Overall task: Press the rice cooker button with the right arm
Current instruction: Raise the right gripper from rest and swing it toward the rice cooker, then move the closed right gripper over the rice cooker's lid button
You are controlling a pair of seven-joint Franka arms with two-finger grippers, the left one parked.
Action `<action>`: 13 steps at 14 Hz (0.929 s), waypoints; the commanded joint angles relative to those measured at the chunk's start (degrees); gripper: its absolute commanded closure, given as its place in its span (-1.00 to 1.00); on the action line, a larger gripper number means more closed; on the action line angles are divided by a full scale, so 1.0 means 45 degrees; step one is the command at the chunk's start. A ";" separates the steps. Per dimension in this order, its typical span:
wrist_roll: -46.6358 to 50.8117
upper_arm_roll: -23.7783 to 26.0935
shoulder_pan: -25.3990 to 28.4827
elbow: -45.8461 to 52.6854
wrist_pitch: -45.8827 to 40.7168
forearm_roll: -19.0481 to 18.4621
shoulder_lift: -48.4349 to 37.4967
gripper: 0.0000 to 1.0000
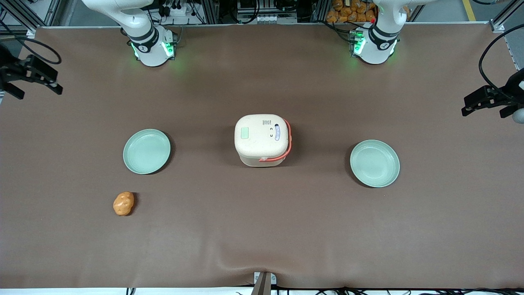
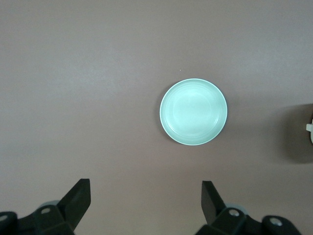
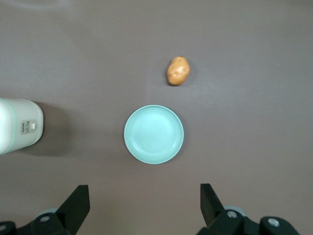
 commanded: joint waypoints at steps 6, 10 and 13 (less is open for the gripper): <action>0.3501 0.3220 0.0036 -0.0316 0.0294 0.0115 0.0335 0.30; 0.5867 0.4492 0.0405 -0.0647 0.1347 0.0115 0.1078 1.00; 0.7835 0.5118 0.0952 -0.0668 0.2400 0.0095 0.2092 1.00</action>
